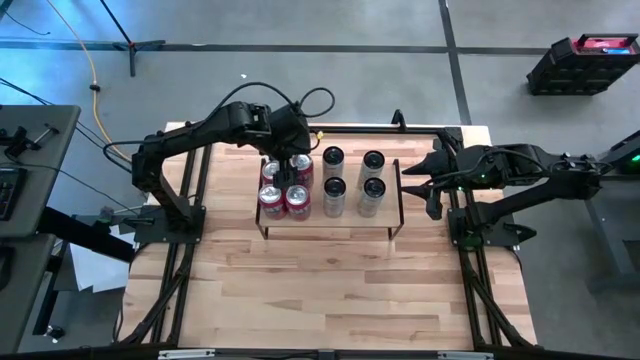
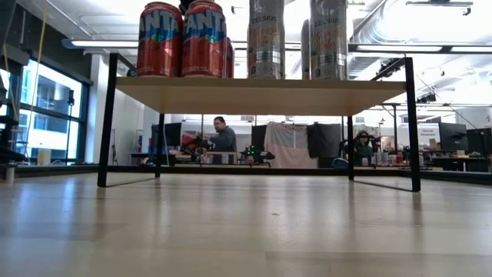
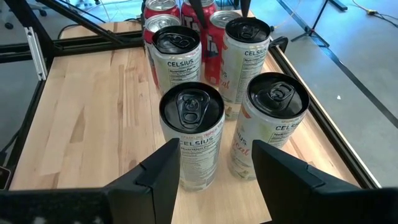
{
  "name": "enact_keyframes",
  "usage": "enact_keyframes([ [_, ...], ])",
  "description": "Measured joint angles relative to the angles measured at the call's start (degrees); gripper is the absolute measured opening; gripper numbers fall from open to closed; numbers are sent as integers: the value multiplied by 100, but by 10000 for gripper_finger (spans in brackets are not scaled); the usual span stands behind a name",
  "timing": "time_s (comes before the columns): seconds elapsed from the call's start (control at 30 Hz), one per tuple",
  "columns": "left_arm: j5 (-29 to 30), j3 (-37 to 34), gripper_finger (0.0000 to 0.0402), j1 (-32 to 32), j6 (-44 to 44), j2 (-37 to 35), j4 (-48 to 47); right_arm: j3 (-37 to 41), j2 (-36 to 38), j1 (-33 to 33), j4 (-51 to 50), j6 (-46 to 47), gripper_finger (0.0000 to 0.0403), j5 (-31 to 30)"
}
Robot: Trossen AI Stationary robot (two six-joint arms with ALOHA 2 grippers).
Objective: Place canned beverage on shelf
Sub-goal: Adjust the soda cans on the shelf
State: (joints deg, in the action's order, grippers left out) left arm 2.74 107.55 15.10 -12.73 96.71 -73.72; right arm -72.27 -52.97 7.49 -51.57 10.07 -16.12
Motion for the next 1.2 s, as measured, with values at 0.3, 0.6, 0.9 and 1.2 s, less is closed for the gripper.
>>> enact_keyframes([
  [0.3, -79, 82, 326, -96, 46, -203, 43, 0, 0, 1, 0, -9, 184, 1],
  [0.6, -120, 143, 326, -163, 109, -221, 86, 0, -2, 0, 0, -258, 184, 0],
  [0.9, -1140, 143, 326, 317, 330, -221, 246, 0, -2, 0, 2, -244, 184, 0],
  [1.2, -1788, 97, 326, 894, 993, -283, 747, 0, -2, 2, 2, -256, 184, 1],
])
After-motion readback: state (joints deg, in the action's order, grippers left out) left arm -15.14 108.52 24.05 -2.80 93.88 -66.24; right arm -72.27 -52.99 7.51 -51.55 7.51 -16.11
